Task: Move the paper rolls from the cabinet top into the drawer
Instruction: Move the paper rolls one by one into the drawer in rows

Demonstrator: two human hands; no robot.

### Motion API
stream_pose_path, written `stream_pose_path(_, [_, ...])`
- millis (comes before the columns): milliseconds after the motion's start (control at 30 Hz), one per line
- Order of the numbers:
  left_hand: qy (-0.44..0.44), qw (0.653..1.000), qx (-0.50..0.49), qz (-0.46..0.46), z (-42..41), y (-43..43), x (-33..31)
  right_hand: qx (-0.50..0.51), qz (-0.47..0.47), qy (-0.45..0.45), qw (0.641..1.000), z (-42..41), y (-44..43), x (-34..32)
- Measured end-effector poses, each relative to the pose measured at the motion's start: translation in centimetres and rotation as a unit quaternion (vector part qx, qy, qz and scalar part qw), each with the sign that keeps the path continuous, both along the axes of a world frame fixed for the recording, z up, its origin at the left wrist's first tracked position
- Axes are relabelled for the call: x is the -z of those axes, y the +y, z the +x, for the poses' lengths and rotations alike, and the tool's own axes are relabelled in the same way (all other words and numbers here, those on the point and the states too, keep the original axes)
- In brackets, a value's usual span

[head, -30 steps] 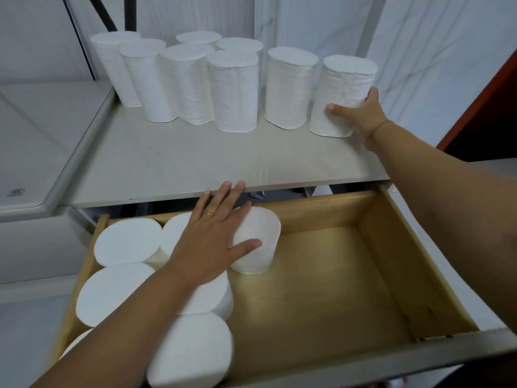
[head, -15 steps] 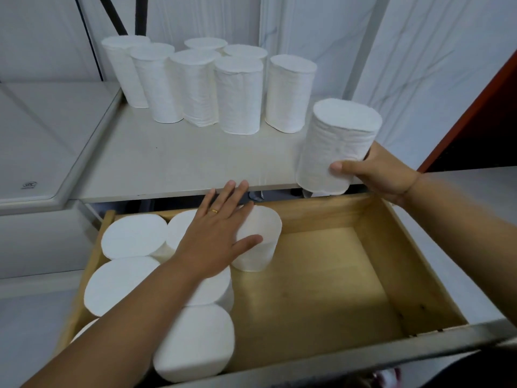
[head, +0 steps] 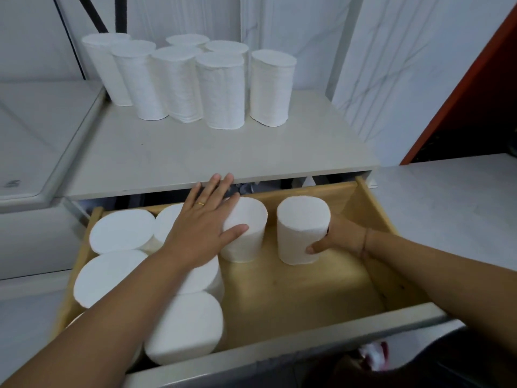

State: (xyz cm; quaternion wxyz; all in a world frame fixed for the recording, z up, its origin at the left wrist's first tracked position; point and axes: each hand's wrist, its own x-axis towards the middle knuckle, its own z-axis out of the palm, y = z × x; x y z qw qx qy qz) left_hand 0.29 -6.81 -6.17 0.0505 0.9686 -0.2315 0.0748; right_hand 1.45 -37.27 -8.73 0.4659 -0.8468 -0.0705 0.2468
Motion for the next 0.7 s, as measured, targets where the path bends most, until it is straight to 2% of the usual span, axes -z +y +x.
stream_pose_path(100, [-0.001,1.0,-0.001,0.0,0.0,0.0,0.0,-0.006,-0.004,0.003,1.0,0.0,-0.3,0.6])
stream_pose_path(200, [-0.005,1.0,-0.003,0.002,0.1,0.1,0.1,-0.059,0.002,0.104,0.993,-0.1,-1.0,-0.4])
stream_pose_path(300, [-0.004,1.0,0.0,0.002,0.0,0.1,0.1,-0.028,0.059,0.213,0.975,-0.2,-1.5,-1.8])
stream_pose_path(433, [0.002,1.0,-0.002,0.007,0.0,0.0,0.0,0.006,0.106,0.271,0.957,-0.6,-1.1,-2.3])
stream_pose_path(533, [0.008,1.0,-0.003,0.005,-0.1,0.0,-0.1,-0.027,0.094,0.323,0.941,-1.4,0.0,-2.7])
stream_pose_path(700, [0.011,1.0,0.0,-0.001,-0.1,0.1,-0.2,-0.05,0.151,0.385,0.909,-3.0,2.8,-2.8])
